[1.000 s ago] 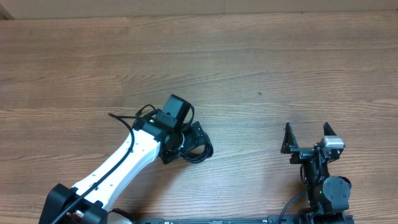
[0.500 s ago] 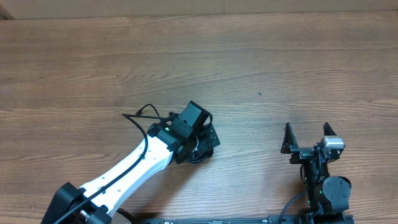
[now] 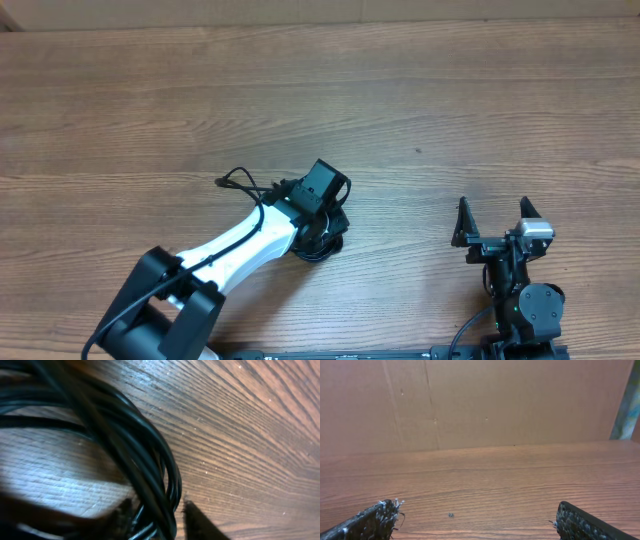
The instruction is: Untangle cables
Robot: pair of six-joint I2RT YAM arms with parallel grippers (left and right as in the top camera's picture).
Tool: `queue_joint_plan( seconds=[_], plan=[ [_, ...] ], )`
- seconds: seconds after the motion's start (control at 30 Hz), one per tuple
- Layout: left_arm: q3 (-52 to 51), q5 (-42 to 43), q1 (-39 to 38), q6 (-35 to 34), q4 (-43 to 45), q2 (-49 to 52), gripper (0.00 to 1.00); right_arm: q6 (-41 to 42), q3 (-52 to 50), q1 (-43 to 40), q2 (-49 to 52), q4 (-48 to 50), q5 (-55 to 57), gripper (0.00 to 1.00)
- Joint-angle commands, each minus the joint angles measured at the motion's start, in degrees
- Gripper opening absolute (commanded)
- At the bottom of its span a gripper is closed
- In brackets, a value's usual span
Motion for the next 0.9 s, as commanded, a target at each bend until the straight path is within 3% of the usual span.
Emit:
queue_joint_plan(
  seconds=[0.0,0.07,0.43,0.5,0.57,0.77,0.87],
  plan=[
    [-0.09,0.87,-0.31,0.11,0.74,0.79,0.17,-0.17,-0.61,-0.15,-0.26,0.24,0.20,1.00],
    [-0.09,0.87,-0.31,0.15,1.11,0.76,0.04,-0.17,-0.61,-0.15,-0.26,0.24,0.20,1.00],
    [4.70,7.45,3.30,1.33,0.72,-5.11,0.04,-0.17,-0.61,-0.15,-0.26,0.24,0.20,1.00],
    [5.42,6.84,3.74,-1.40,-0.66,-7.23,0.04,-0.17,-0.61,-0.15,-0.26,0.24,0.20,1.00],
    [5.46,6.67,4.17,-10.40,-2.99,-9.27,0.04,-0.17,-0.61,-0.15,-0.26,0.24,0.20,1.00],
    [5.44,11.43,4.09,-52.46,-7.50,-10.10,0.04,-0.17,-0.61,-0.15,-0.26,0.24,0.20,1.00],
    [5.44,10.93,4.15,-53.55,-1.38,-9.86,0.08,-0.17,-0.61,-0.15,-0.26,0.24,0.20,1.00]
  ],
)
